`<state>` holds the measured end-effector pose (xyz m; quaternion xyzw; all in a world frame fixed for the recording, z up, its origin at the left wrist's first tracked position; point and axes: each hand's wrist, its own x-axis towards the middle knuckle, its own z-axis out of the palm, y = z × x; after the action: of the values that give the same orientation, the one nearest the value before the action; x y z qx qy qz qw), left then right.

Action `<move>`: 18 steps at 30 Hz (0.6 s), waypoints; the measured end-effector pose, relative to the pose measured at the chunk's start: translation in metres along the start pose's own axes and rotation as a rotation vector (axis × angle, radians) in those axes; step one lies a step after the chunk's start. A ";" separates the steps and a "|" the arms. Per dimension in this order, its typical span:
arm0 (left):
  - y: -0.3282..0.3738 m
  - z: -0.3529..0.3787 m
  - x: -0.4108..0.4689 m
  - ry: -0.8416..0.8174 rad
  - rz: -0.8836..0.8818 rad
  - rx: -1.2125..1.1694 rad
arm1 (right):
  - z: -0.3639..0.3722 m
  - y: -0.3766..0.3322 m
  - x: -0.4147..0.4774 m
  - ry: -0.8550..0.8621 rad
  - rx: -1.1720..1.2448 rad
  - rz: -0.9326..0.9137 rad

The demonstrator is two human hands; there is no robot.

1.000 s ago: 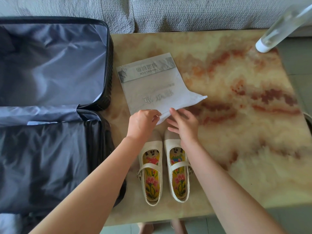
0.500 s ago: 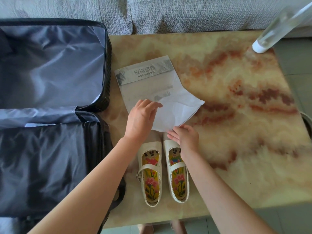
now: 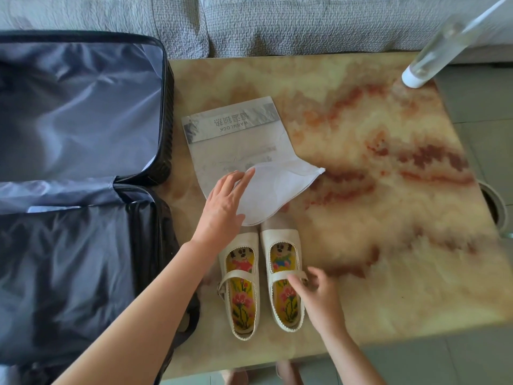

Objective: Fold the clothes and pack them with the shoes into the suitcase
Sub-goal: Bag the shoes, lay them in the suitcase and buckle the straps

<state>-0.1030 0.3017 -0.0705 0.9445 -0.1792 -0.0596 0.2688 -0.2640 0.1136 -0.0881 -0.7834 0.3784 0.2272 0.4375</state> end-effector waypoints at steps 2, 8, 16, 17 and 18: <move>0.002 0.001 -0.001 -0.003 0.007 -0.003 | -0.001 0.012 -0.011 -0.019 0.048 0.030; 0.004 0.001 -0.003 -0.050 -0.005 -0.007 | 0.005 0.031 -0.027 -0.095 0.208 0.228; 0.004 0.003 -0.003 -0.106 -0.029 0.011 | -0.033 0.023 -0.050 -0.015 0.538 0.138; 0.004 0.004 -0.002 -0.116 -0.033 0.014 | -0.042 0.022 -0.053 -0.019 0.534 0.114; 0.003 0.004 -0.003 -0.127 -0.034 0.017 | -0.053 0.021 -0.057 -0.026 0.525 0.087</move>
<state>-0.1071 0.2981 -0.0718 0.9440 -0.1802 -0.1226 0.2478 -0.3140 0.0837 -0.0327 -0.6231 0.4520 0.1499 0.6205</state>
